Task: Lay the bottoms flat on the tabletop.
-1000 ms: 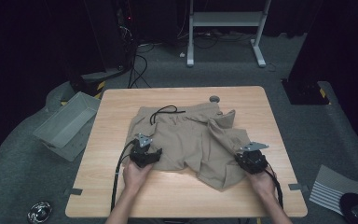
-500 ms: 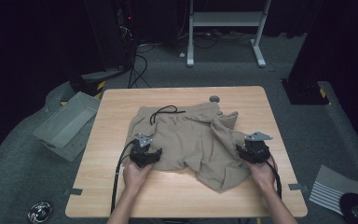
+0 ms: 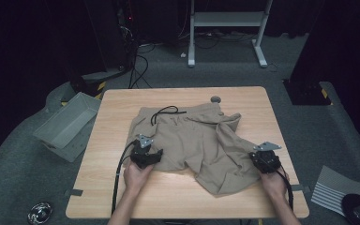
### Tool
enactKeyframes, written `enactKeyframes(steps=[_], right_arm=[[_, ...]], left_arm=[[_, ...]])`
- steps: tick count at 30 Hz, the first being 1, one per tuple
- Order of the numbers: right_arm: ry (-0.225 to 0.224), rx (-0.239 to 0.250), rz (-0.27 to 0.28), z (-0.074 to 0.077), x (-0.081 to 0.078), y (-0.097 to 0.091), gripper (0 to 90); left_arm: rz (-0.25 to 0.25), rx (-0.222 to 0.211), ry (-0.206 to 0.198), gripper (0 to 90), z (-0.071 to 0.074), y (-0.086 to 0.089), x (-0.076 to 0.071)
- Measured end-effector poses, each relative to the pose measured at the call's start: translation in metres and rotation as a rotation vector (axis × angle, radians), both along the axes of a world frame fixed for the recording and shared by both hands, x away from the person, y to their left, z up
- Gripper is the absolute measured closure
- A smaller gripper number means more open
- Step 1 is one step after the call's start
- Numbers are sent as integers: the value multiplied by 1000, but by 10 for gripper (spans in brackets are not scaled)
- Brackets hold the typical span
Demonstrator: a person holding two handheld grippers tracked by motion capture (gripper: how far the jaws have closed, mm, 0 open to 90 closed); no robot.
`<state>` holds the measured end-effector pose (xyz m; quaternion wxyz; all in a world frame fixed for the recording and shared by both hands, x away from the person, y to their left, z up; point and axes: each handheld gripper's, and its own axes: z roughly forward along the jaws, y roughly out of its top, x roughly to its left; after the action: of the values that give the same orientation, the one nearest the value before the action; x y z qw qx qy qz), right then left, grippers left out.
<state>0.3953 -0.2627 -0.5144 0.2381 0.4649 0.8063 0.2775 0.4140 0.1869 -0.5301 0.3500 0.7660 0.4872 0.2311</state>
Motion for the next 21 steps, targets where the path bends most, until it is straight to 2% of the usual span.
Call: enactKeyframes(steps=[3,6,9,11,13,15,16,20,21], right_arm=[[-1,43,-15,1,-18,-11,881],[-41,68,-35,3,-25,-13,722],[-72,82,-45,11,-14,-4,600],[-93,67,-30,16,-2,7,572],[-96,66,-2,19,10,21,561],[-81,67,22,20,22,33,577],[-66,67,34,18,28,38,615],[6,39,69,6,41,47,886],[12,31,69,3,40,47,900]], left_arm=[[0,0,0,337,0,0,0],[1,-1,0,337,0,0,0],[1,1,0,336,0,0,0],[1,1,-1,335,0,0,0],[2,1,0,335,0,0,0],[2,1,0,336,0,0,0],[3,1,0,335,0,0,0],[3,2,-1,335,0,0,0],[4,1,-1,335,0,0,0]])
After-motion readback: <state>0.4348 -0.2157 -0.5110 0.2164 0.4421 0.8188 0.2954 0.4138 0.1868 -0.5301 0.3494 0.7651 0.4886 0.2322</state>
